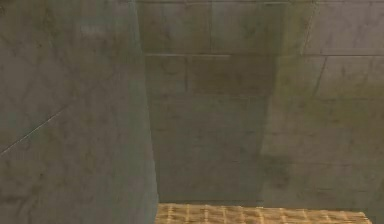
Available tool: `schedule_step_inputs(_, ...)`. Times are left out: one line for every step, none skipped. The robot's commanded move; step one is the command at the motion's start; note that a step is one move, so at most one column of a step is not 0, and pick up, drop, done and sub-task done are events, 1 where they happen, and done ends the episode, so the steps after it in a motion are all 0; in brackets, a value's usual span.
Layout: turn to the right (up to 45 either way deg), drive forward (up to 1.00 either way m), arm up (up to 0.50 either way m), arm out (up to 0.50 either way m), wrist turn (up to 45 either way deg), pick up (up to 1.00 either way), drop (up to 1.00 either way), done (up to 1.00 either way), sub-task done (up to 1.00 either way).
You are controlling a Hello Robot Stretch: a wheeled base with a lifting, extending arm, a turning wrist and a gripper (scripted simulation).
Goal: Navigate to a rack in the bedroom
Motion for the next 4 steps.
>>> schedule_step_inputs(45.0, 0.00, 0.00, 0.00, 0.0, 0.00, 0.00, 0.00, 0.00)
schedule_step_inputs(0.0, 0.40, 0.00, 0.00, 0.0, 0.00, 0.00, 0.00, 0.00)
schedule_step_inputs(45.0, 0.00, 0.00, 0.00, 0.0, 0.00, 0.00, 0.00, 0.00)
schedule_step_inputs(0.0, 1.00, 0.00, 0.00, 0.0, 0.00, 0.00, 0.00, 0.00)
